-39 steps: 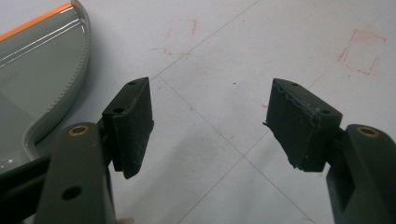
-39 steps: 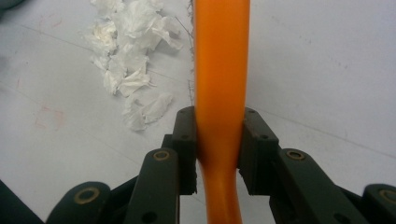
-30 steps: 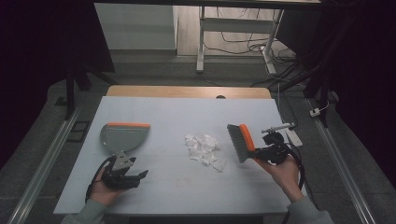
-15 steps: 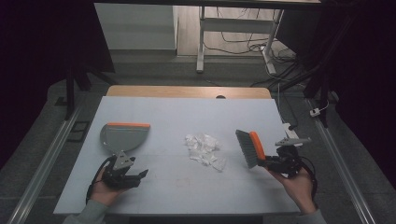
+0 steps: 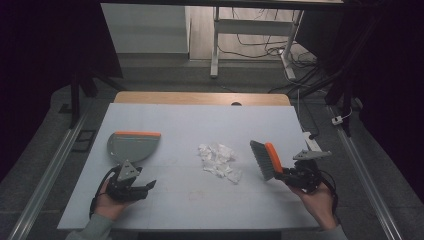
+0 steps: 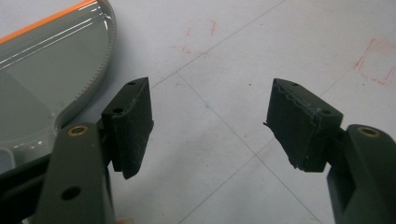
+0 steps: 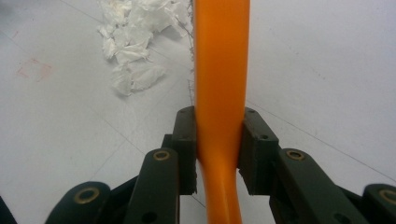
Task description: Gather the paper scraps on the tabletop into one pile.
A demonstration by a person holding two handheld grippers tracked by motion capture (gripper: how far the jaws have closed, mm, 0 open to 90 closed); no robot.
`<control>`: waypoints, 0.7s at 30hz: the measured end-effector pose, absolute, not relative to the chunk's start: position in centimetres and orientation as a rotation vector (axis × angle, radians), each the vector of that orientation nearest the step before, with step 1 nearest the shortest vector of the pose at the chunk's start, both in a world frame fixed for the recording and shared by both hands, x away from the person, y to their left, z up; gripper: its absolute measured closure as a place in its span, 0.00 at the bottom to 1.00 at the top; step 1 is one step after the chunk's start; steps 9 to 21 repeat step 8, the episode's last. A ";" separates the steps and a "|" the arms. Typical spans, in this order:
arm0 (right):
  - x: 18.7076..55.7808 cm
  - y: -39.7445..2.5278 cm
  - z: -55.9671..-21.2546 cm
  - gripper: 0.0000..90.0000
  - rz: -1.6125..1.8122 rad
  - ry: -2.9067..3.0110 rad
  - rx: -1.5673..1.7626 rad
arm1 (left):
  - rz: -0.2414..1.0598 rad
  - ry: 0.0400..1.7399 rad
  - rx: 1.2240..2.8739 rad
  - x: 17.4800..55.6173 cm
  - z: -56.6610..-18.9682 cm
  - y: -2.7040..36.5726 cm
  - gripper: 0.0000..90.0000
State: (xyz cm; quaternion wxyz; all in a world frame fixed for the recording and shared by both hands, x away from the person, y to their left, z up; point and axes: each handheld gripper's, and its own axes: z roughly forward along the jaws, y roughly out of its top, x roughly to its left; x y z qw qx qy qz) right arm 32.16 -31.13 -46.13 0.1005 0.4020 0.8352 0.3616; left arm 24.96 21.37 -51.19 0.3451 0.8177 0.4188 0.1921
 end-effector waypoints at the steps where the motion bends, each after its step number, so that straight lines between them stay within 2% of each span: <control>1: 32.1 -31.1 -46.2 0.78 1.068 2.467 1.186 | 0.500 1.086 2.121 25.0 -51.2 21.4 0.36; 21: 32.0 -30.8 -46.2 0.78 1.062 2.459 1.154 | 0.500 1.082 2.110 25.0 -51.1 21.8 0.35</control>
